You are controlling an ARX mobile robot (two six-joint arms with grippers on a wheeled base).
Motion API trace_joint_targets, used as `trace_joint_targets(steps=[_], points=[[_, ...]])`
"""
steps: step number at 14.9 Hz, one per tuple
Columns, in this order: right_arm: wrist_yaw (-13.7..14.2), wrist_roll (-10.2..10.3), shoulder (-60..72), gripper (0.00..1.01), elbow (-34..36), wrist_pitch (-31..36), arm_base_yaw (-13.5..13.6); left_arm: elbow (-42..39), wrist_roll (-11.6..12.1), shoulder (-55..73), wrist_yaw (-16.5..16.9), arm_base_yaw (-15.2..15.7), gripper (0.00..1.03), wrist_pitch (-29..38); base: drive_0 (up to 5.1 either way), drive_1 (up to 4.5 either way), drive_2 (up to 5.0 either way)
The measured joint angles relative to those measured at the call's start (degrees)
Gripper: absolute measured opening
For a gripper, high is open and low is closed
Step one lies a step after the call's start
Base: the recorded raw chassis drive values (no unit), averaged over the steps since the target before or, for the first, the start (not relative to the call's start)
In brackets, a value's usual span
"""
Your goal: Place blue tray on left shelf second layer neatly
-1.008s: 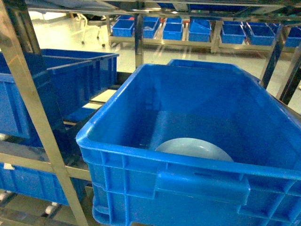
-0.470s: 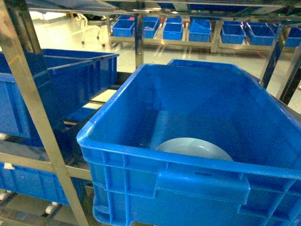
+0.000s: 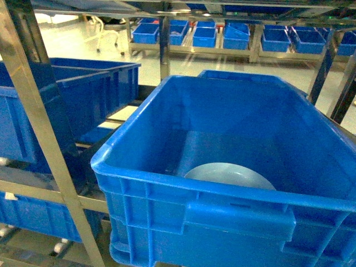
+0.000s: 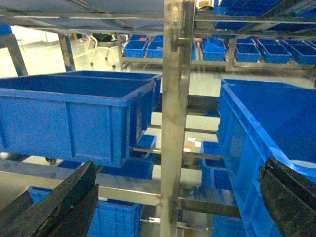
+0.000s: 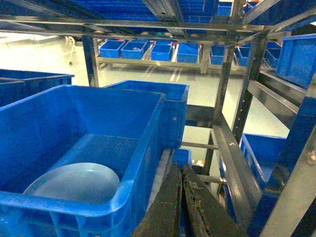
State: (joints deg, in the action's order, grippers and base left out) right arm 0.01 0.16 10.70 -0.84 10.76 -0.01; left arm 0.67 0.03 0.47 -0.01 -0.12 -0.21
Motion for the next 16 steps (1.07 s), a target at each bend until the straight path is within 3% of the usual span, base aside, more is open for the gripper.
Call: trace_joint_targets(steps=[1,3,11,16], points=[[0.0,0.0,-0.63,0.02,0.0,-0.59,0.0,0.0,0.0,0.0,0.0,0.0,0.98,0.0,0.0,0.0,0.0],[0.04,0.04,-9.14,0.02,-0.04,-11.32,0.0,0.0,0.0,0.0,-0.09,0.0,0.98,-0.02,0.0,0.0,0.0],[0.0,-0.02,-10.43,0.04,-0.04,-10.97,0.0,0.0,0.0,0.0,-0.02,0.0,0.98,0.0,0.0,0.0,0.0],[0.0,-0.02,-10.43,0.6,-0.04,-10.97,0.0,0.0,0.0,0.0,-0.02,0.0,0.98,0.0,0.0,0.0,0.0]])
